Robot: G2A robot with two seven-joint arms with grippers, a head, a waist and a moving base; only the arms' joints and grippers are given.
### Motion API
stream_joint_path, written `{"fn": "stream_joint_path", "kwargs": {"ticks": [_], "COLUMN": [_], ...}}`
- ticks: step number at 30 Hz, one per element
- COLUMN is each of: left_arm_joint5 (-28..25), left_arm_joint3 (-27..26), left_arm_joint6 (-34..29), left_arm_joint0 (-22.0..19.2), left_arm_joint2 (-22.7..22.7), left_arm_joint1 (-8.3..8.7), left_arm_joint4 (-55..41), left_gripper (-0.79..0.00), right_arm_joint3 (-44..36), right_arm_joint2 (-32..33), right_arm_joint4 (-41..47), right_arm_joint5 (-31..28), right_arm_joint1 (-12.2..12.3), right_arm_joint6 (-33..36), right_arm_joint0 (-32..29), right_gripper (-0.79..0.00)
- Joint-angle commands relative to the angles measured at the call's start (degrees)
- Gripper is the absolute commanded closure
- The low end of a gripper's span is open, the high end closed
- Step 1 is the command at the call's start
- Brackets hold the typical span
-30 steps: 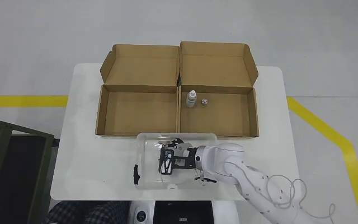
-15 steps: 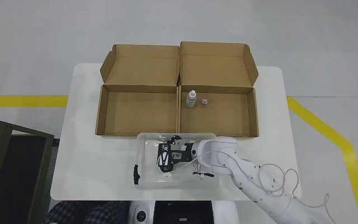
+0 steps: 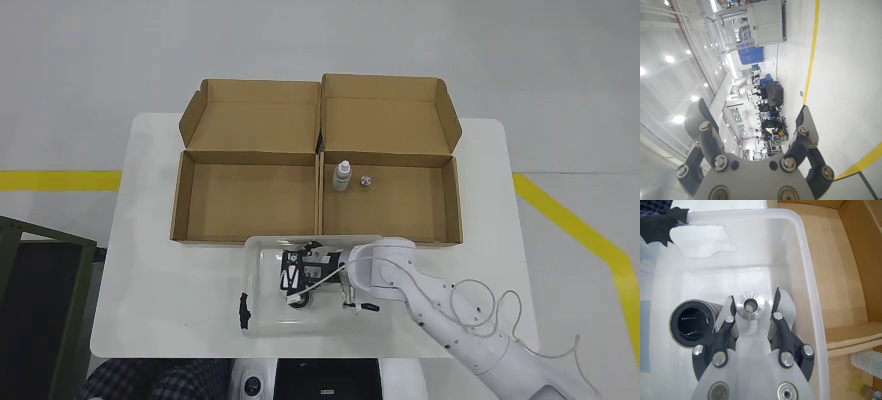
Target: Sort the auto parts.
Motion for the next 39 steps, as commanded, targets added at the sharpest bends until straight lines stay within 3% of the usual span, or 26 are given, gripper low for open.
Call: {"fn": "stream_joint_path", "kwargs": {"ticks": [1, 11, 14, 16, 18, 30, 39], "left_arm_joint5": [0.00, 0.00, 0.00, 0.00, 0.00, 0.00, 0.00], "left_arm_joint3": [0.00, 0.00, 0.00, 0.00, 0.00, 0.00, 0.00], "left_arm_joint6": [0.00, 0.00, 0.00, 0.00, 0.00, 0.00, 0.00], "left_arm_joint0": [0.00, 0.00, 0.00, 0.00, 0.00, 0.00, 0.00], "left_arm_joint2": [0.00, 0.00, 0.00, 0.00, 0.00, 0.00, 0.00], "left_arm_joint1": [0.00, 0.00, 0.00, 0.00, 0.00, 0.00, 0.00], "left_arm_joint4": [0.00, 0.00, 0.00, 0.00, 0.00, 0.00, 0.00], "left_gripper": [-0.785, -0.785, -0.785, -0.785, -0.785, -0.785, -0.785], "right_arm_joint3": [0.61, 2.39, 2.18, 1.87, 1.43, -3.99, -10.97], "right_arm_joint2": [-0.18, -0.90, -0.90, -0.78, -0.59, 4.09, 11.79], "right_arm_joint4": [0.16, 0.39, 0.41, 0.43, 0.33, 3.23, 9.05], "right_arm_joint5": [-0.02, -0.37, -0.52, -0.54, -0.63, -1.53, -4.51], "right_arm_joint1": [-0.15, -0.70, -0.72, -0.70, -0.64, 0.60, 2.58], "right_arm_joint6": [-0.03, -0.40, -0.45, -0.57, -0.78, -4.01, -9.21], "right_arm_joint0": [0.27, 0.61, 0.31, 0.03, -0.29, -3.80, -9.05], "right_gripper": [-0.379, -0.339, -0.206, -0.074, -0.003, 0.000, 0.000]}}
